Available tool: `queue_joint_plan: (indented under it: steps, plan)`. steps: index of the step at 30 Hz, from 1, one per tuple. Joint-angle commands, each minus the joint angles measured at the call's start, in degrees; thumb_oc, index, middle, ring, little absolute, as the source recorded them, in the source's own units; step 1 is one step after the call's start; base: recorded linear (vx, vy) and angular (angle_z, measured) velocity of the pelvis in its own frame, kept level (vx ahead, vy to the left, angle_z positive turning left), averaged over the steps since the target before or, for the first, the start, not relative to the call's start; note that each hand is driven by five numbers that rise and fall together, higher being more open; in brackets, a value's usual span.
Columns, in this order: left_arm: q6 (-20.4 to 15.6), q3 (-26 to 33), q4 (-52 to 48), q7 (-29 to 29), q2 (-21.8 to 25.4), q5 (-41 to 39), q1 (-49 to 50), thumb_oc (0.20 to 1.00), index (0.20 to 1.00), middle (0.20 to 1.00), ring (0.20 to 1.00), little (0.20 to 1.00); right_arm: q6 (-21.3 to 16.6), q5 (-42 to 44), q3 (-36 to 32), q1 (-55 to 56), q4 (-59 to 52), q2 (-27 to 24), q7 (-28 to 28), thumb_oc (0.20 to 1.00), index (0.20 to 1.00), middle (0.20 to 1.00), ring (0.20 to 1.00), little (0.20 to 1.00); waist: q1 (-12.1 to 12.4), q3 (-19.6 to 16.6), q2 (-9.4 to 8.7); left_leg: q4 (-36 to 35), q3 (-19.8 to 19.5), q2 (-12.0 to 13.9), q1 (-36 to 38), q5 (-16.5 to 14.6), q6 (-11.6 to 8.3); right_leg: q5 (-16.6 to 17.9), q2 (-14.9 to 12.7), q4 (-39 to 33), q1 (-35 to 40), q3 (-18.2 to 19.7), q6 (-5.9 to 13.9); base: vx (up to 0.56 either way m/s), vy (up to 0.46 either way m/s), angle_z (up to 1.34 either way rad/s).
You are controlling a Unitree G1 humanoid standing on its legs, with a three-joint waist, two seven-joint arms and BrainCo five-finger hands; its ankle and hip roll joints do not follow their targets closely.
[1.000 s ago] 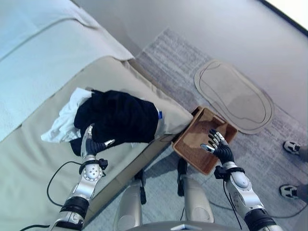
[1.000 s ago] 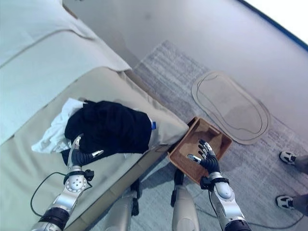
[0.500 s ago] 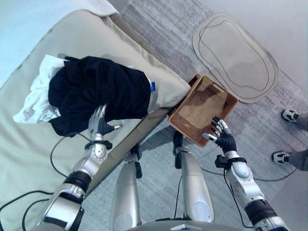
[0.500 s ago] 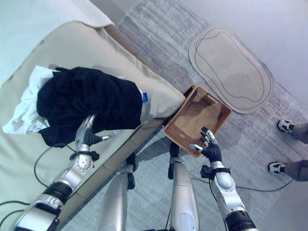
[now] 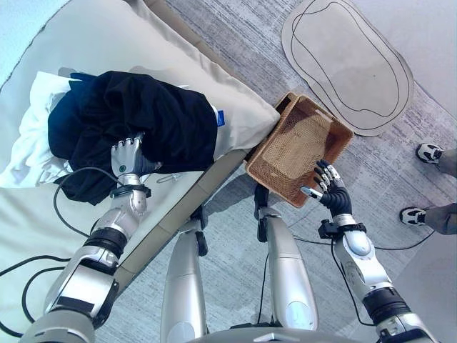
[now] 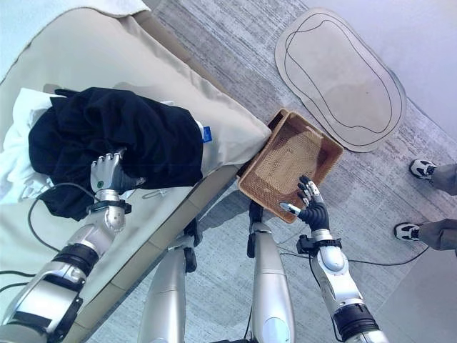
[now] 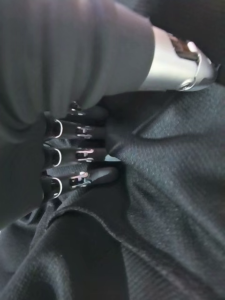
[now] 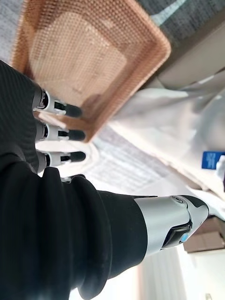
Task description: Pick up clothes into the bucket
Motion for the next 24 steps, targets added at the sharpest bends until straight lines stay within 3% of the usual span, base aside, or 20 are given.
queue_joint_plan:
  steps: [1,2,18,20,24]
  plan:
    - [1.44,0.14,2.97,-1.68,1.92,1.19,1.08,0.765,0.765,0.765,0.765,0.765,-2.68,0.52,1.32,3.15,-3.66,-1.74,0.71,1.0,1.0,1.0,1.0,1.0,-0.54,-5.05,-0.33,5.43,-0.29,1.9,-3.96,-4.42,-0.1,3.89,-5.12,-2.7,0.79,0.67,4.78,0.01,0.011,-0.05]
    - [1.59,0.23,3.31,-2.06,1.86,1.11,1.03,0.2,0.2,0.2,0.2,0.2,-2.57,0.46,1.25,3.2,-3.62,-1.77,0.8,1.0,1.0,1.0,1.0,1.0,-0.6,-5.13,-0.33,5.39,-0.14,1.97,-3.96,-4.43,-0.08,3.94,-5.1,-2.76,0.78,0.64,4.79,0.0,0.003,-0.05]
    - [0.55,1.64,1.57,-5.64,0.96,0.59,4.53,0.2,0.2,0.2,0.2,0.2,-1.83,0.53,0.34,3.52,-2.3,-1.13,2.0,1.0,1.0,1.0,1.0,1.0,0.12,-7.34,0.2,2.25,-0.63,1.79,-0.37,-3.64,-0.36,4.0,-4.76,-4.82,3.94,-0.07,4.79,0.01,-0.001,-0.02]
    - [0.3,1.73,0.63,-5.97,1.0,0.67,5.0,0.2,0.2,0.2,0.2,0.2,-1.7,0.43,0.42,3.22,-1.93,-0.94,1.95,1.0,1.0,1.0,1.0,1.0,0.19,-7.44,0.05,0.44,-0.24,1.33,0.68,-1.47,0.01,5.78,-5.16,-6.44,5.1,-0.64,4.4,-0.05,-0.003,0.0]
    - [-0.54,2.55,-2.03,-6.43,1.03,0.62,6.61,0.2,0.2,0.2,0.2,0.2,-1.3,-0.11,0.52,2.94,-1.25,-0.69,2.05,1.0,1.0,1.0,1.0,1.0,0.74,-7.67,0.25,-2.3,-0.26,0.93,4.54,-0.82,-0.19,6.25,-5.32,-8.58,8.9,-1.21,4.71,0.01,-0.007,0.01]
